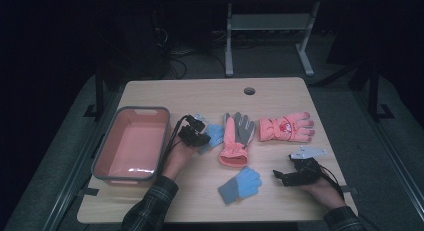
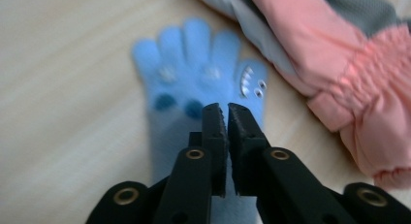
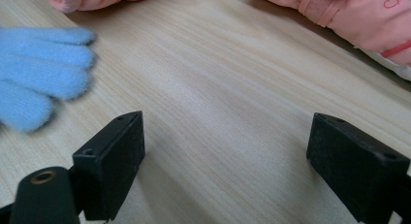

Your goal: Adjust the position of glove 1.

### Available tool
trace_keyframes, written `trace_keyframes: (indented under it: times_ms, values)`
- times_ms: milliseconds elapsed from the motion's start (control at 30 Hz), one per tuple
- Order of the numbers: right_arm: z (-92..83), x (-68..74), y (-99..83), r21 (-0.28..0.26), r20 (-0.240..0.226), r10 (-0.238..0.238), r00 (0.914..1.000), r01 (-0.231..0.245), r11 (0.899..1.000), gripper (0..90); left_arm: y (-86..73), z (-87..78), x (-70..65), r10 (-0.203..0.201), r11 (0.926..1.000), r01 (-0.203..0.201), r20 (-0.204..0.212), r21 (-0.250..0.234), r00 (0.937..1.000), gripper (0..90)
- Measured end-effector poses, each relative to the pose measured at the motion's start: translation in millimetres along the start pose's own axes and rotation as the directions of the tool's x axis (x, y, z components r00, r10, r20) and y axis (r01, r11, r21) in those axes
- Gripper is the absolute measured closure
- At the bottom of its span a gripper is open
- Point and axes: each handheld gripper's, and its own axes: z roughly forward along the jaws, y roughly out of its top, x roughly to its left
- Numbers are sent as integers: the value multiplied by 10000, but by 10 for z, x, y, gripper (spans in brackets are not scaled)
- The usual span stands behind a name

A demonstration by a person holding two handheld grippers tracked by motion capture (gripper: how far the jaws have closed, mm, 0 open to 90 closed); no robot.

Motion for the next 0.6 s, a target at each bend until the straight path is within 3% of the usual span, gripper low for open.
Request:
trace_keyframes:
  times_ms: [67, 200, 333, 500, 533, 600]
  values:
    - [0, 0, 0, 1, 0, 2, 10000, -2, 10000, 130, 49, -10, 28, 178, 9997, -180, -161, -136, 9997, 754]
    - [0, -1, 0, -3, 3, -6, 10000, 6, 10000, 130, 77, 62, 86, 150, 9997, -152, -113, -181, 9998, 700]
    - [0, -1, 0, 1, -5, 1, 10000, -1, 10000, 130, 30, 223, 95, 249, 9991, -245, -97, 339, 9996, 639]
    - [0, 0, 0, 0, -4, -1, 10000, 1, 10000, 130, -3, 254, 100, 268, 9993, -265, -90, 271, 9996, 713]
    - [0, 0, 0, 0, -4, 3, 10000, -3, 10000, 130, -2, 252, 98, 263, 9992, -262, -46, 310, 9996, 799]
    - [0, 0, 0, 0, -3, 2, 10000, -2, 10000, 130, 0, 250, 101, 204, 9993, -204, -7, 322, 9998, 823]
